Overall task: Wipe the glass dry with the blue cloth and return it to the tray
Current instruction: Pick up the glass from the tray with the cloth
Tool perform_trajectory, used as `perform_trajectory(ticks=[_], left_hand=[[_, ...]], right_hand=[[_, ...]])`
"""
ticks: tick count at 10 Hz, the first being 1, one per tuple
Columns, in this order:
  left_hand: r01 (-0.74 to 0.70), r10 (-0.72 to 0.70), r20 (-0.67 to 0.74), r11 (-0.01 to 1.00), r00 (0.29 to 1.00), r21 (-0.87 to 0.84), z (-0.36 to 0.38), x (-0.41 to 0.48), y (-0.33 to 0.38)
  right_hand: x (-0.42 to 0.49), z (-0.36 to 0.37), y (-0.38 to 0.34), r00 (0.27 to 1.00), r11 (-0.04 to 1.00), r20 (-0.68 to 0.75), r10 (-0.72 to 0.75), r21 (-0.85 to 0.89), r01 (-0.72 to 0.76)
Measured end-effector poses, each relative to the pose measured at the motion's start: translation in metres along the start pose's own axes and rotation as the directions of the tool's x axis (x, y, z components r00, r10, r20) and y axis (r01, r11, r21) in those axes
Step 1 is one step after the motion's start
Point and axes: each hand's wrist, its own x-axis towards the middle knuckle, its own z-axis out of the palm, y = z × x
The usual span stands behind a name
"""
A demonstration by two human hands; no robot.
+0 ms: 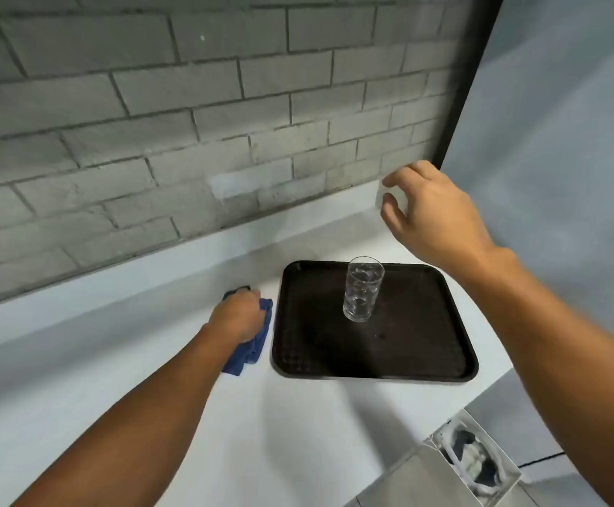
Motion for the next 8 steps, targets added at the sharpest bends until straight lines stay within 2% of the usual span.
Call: perform_trajectory(ticks=[1, 2, 3, 4, 5, 6, 7, 8], left_hand=[[0.081, -0.083, 0.041, 0.996, 0.996, 0.043, 0.012, -0.003, -0.006], [0.14, -0.14, 0.059, 0.99, 0.988, -0.008, 0.031, -0.003, -0.021], [0.11, -0.112, 0.017, 0.991, 0.994, 0.075, 0.036, -0.002, -0.033], [0.053, -0.069, 0.064, 0.972, 0.996, 0.231, 0.033, 0.002, -0.037], [0.038, -0.051, 0.048, 0.972, 0.998, 0.234, 0.039, 0.005, -0.041], [0.037, -0.032, -0.025, 0.966, 0.999, 0.257, 0.037, 0.009, -0.052], [0.123, -0.115, -0.048, 0.967, 0.992, 0.223, 0.038, 0.008, -0.05], [0.307, -0.303, 0.103, 0.951, 0.947, -0.029, 0.011, 0.012, -0.033]], right_hand=[[-0.005, 0.009, 0.0, 0.999, 1.0, 0.037, 0.029, 0.002, -0.029], [-0.018, 0.026, 0.001, 0.992, 0.999, 0.122, 0.035, 0.001, -0.036], [-0.02, 0.036, 0.005, 0.987, 0.998, 0.151, 0.056, -0.007, -0.056], [-0.026, 0.051, 0.01, 0.974, 0.996, 0.208, 0.088, -0.025, -0.084], [-0.03, 0.061, 0.012, 0.966, 0.995, 0.238, 0.099, -0.023, -0.096], [-0.03, 0.069, 0.015, 0.958, 0.993, 0.265, 0.113, -0.016, -0.113], [-0.028, 0.072, 0.015, 0.958, 0.994, 0.264, 0.11, -0.02, -0.108], [-0.026, 0.073, 0.014, 0.964, 0.995, 0.246, 0.097, -0.016, -0.096]])
